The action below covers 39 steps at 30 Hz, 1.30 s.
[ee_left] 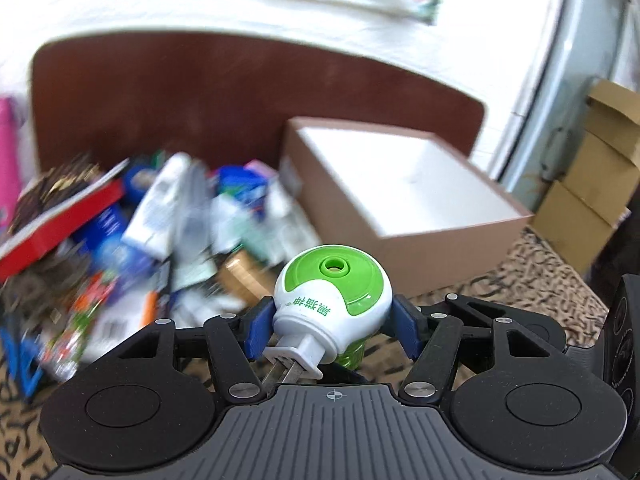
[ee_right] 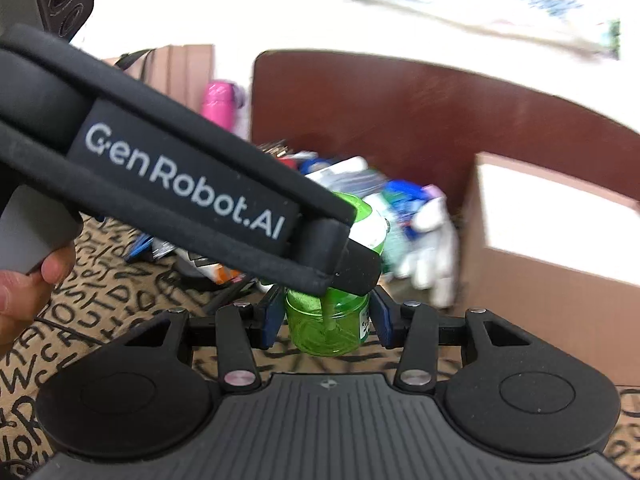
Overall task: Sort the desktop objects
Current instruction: 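Lift the repellent device with the left tool and carry it over the tan box, then open the left tool to drop the repellent device into the box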
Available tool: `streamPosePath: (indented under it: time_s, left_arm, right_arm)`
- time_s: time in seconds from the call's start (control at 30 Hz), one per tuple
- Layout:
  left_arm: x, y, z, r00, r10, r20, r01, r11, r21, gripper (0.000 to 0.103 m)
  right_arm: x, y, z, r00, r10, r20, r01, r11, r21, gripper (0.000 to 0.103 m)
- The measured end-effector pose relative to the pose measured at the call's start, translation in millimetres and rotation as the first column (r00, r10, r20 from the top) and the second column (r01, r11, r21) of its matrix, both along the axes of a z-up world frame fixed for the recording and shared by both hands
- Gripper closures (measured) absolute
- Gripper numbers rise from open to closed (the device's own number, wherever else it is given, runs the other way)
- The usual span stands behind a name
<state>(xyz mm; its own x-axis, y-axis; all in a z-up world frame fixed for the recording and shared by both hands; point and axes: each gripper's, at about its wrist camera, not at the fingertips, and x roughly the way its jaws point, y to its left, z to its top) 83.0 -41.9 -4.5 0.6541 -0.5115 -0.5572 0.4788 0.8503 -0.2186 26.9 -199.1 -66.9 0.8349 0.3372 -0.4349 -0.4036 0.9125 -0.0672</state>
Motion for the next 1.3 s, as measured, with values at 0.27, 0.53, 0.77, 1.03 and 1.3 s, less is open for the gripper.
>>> streamPosePath:
  time_s: [0.27, 0.53, 0.77, 1.03, 1.3]
  left_arm:
    - [11, -65, 43, 0.987, -0.120, 0.103, 0.122, 0.992, -0.009, 0.039]
    - [63, -120, 54, 0.977, -0.189, 0.103, 0.188, 0.982, 0.014, 0.038]
    - [112, -148, 31, 0.980, -0.196, 0.014, 0.196, 0.980, 0.029, 0.038]
    - [148, -152, -2, 0.977, -0.188, -0.104, 0.191, 0.982, 0.014, 0.038]
    - [156, -155, -19, 0.975, -0.197, -0.099, 0.204, 0.976, 0.070, 0.035]
  right_arm:
    - [5, -61, 35, 0.984, -0.148, 0.104, 0.147, 0.989, 0.017, 0.052]
    - [56, -109, 49, 0.965, -0.249, 0.083, 0.244, 0.968, 0.061, 0.051]
    - [108, -139, 35, 0.963, -0.267, -0.034, 0.268, 0.962, 0.054, 0.051]
    - [150, -154, 11, 0.949, -0.259, -0.177, 0.264, 0.964, 0.004, 0.051]
    - [177, -166, -5, 0.927, -0.245, -0.285, 0.259, 0.966, 0.011, 0.051]
